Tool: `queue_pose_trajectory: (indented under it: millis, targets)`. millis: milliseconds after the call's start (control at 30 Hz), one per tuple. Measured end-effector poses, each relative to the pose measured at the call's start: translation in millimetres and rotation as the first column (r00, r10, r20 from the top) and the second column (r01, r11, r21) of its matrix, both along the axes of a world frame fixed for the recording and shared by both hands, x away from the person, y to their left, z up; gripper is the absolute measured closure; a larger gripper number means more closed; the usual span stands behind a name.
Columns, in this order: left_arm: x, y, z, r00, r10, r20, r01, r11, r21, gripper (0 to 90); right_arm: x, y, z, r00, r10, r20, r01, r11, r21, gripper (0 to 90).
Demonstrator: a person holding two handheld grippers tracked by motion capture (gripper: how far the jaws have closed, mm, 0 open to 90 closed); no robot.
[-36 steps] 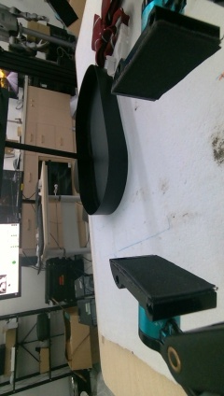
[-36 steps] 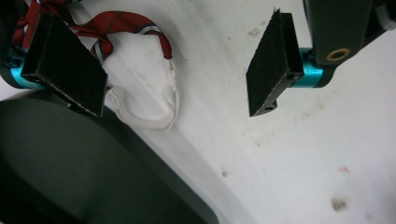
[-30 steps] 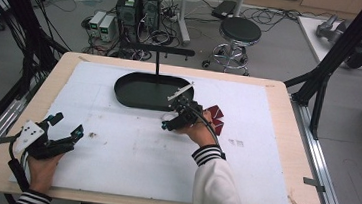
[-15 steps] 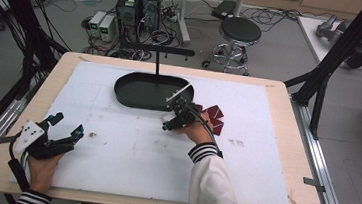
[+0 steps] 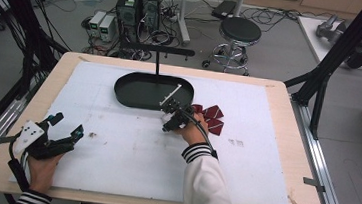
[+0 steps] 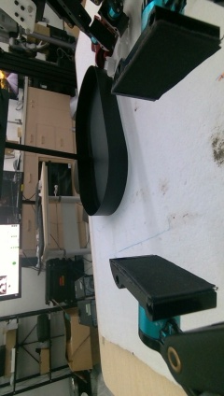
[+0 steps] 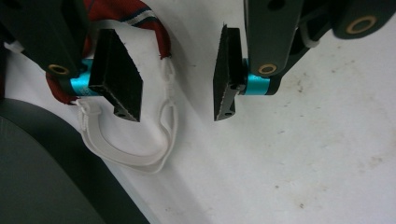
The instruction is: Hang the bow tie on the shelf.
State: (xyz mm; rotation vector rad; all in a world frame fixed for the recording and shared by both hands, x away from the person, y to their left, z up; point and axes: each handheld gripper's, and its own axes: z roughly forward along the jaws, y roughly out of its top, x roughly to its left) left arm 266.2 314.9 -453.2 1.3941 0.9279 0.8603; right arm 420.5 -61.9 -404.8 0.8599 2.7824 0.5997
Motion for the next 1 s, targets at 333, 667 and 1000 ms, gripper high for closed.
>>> queue_pose_trajectory:
  millis: [333, 667, 1000]
  targets:
    - [0.0, 0.1, 0.0, 1.0, 0.0, 0.0, 0.0, 1.0, -0.001, 14.7, 2.8, -0.9, -3.3, 1.0, -0.008, -0.006, 0.008, 0.999, -0.04, 64.4]
    - [-0.1, 0.0, -0.1, 1.0, 0.0, 0.002, 0.0, 1.0, -0.004, 14.7, 6.4, -0.6, -7.9, 0.9994, -0.015, -0.031, 0.014, 0.999, -0.05, 74.9]
    - [-0.2, -0.1, -0.1, 1.0, 0.0, 0.003, 0.0, 1.0, -0.003, 14.7, 8.1, -0.9, -8.2, 0.9981, -0.026, -0.057, 0.023, 0.999, -0.039, 84.7]
